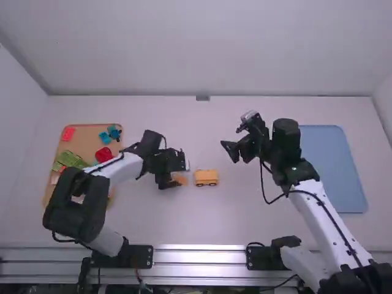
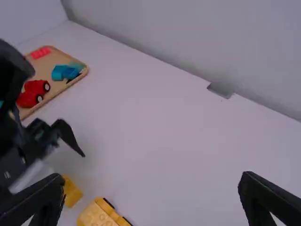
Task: Assemble lego blocks to make yellow taxi
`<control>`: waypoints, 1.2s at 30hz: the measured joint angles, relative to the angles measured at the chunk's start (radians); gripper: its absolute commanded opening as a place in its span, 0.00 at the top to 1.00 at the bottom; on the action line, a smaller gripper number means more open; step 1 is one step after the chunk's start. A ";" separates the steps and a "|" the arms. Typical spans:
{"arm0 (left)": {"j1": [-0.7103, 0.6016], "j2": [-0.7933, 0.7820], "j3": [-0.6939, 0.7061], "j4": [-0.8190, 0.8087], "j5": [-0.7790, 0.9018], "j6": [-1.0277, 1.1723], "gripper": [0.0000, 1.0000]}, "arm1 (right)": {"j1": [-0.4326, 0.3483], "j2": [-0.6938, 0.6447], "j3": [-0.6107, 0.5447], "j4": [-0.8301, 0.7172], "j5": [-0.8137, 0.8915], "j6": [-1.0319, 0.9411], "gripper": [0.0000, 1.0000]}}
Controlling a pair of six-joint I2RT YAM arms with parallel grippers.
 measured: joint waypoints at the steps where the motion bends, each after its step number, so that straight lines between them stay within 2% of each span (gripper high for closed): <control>1: 0.041 0.000 -0.006 0.021 0.060 0.013 0.01 | -0.010 0.021 -0.002 0.026 -0.014 0.000 0.01; 3: 0.120 0.000 -0.020 0.029 0.162 0.024 0.01 | -0.026 0.072 -0.008 0.058 -0.027 0.004 0.01; 6: 0.173 0.000 -0.041 0.034 0.262 0.013 0.01 | -0.047 0.158 -0.020 0.097 -0.039 0.042 0.01; 13: 0.180 0.002 -0.090 0.080 0.352 -0.007 0.01 | -0.076 0.267 -0.026 0.129 -0.085 0.025 0.01; 21: 0.205 0.123 -0.160 0.216 0.386 0.061 0.01 | -0.075 0.277 -0.026 0.105 -0.298 -0.158 0.01; 29: 0.213 0.237 -0.161 0.296 0.442 0.142 0.00 | -0.076 0.277 -0.026 -0.003 -0.410 -0.300 0.01; 32: 0.214 0.261 -0.161 0.347 0.449 0.151 0.16 | -0.076 0.277 -0.026 -0.039 -0.439 -0.355 0.01; 33: 0.214 0.274 -0.161 0.359 0.449 0.156 0.30 | -0.076 0.277 -0.026 -0.055 -0.450 -0.378 0.01; 36: 0.214 0.294 -0.161 0.364 0.449 0.161 0.36 | -0.076 0.277 -0.026 -0.073 -0.477 -0.426 0.01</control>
